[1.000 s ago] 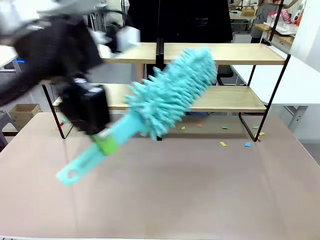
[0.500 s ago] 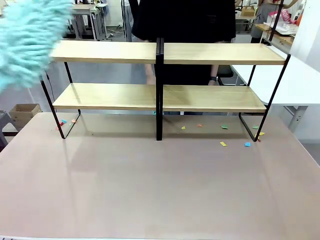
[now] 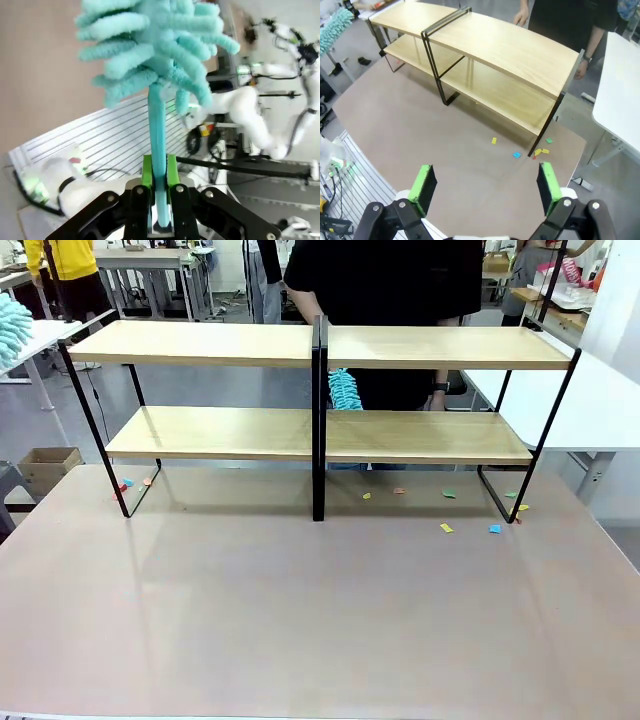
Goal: Clean the shelves.
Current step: Clean another randomly selected level of the Shelf with the Duster, then place the Duster on the table.
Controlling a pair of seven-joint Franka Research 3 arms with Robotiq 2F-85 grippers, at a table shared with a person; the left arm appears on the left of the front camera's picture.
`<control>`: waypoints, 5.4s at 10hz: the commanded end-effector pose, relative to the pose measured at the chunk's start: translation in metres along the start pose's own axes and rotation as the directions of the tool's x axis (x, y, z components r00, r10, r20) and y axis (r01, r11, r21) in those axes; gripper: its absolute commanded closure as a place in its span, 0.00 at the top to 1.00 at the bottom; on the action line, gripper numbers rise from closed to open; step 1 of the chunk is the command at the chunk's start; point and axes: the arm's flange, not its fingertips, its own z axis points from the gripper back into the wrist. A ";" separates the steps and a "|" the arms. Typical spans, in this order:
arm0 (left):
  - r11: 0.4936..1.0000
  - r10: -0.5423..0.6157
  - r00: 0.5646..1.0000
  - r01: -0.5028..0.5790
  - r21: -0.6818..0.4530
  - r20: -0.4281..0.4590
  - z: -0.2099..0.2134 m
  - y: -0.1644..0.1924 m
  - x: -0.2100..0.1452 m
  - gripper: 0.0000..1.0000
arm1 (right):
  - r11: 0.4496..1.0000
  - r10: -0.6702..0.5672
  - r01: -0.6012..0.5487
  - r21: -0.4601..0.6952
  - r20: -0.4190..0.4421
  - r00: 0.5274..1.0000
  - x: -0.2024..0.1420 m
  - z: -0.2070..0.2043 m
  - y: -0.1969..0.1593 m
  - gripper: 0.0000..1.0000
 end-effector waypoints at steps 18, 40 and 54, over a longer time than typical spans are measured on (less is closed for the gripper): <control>0.821 -0.568 0.383 0.322 -0.471 -0.728 -0.027 -0.017 0.055 0.12 | 0.933 -0.002 0.011 0.359 -0.023 1.000 0.016 -0.095 0.026 1.00; 0.913 -0.351 0.276 0.313 -0.261 -0.895 -0.262 0.104 0.148 0.12 | 0.829 0.021 0.325 0.455 -0.606 0.796 -0.108 -0.207 0.052 1.00; 0.879 -0.097 0.980 0.003 -0.478 -0.173 -0.139 0.069 0.132 1.00 | 0.693 -0.242 0.585 0.421 -0.629 0.739 -0.078 -0.204 0.053 1.00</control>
